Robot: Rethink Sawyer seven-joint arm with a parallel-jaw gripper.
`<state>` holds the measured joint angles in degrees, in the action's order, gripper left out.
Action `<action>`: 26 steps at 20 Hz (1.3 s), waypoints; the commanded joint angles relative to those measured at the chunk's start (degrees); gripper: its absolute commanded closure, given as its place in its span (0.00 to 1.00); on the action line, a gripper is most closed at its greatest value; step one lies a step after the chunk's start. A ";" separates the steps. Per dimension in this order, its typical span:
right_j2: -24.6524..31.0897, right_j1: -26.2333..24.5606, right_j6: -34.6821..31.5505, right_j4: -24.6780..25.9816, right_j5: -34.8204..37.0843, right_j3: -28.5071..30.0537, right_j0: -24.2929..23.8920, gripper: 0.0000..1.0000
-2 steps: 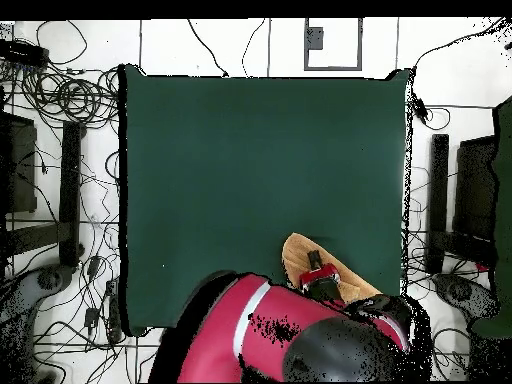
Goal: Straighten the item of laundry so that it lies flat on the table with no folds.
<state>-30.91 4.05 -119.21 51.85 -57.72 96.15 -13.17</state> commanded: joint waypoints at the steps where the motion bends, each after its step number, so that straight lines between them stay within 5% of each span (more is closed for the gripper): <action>1: 11.28 -12.70 -6.18 -12.92 25.56 -23.84 -5.89 1.00; 17: 7.96 -11.40 -2.48 -16.43 28.71 -24.45 -3.22 1.00; 21: 8.17 -10.87 -2.85 -14.70 29.44 -25.01 -3.04 1.00; 26: 13.23 -6.21 -7.73 -6.83 38.56 -22.12 -4.41 1.00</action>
<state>-30.46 2.81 -119.21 53.16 -62.06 94.90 -15.74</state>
